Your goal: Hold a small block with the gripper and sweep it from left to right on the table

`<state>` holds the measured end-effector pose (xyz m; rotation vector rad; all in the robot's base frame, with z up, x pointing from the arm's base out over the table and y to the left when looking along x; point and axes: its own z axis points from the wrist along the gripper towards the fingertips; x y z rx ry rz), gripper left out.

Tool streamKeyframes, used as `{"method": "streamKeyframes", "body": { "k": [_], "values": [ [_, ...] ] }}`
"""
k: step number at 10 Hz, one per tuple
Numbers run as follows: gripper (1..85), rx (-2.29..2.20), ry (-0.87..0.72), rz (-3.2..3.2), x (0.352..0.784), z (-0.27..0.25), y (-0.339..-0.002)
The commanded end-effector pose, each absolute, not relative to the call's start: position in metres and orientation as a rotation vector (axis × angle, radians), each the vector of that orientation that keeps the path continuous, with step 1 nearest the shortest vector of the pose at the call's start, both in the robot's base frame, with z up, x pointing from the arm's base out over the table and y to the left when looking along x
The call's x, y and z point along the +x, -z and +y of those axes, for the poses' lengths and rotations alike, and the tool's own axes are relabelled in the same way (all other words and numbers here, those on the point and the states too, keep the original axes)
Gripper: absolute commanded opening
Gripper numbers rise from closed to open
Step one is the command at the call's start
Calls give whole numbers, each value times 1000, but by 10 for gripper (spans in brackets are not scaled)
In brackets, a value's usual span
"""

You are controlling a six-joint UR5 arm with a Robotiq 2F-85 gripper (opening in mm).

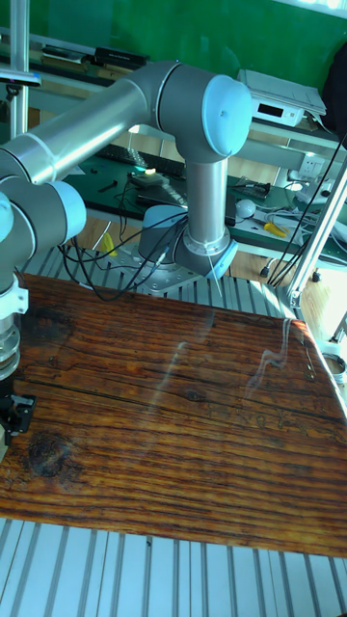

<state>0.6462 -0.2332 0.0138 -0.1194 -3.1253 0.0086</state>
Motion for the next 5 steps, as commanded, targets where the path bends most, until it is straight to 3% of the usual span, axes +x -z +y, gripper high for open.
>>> {"method": "streamKeyframes", "body": {
  "k": [1, 5],
  "values": [
    [10, -136, 1, -3130, 647, -230, -16],
    [10, -146, 23, -3133, 649, -225, -16]
  ]
}}
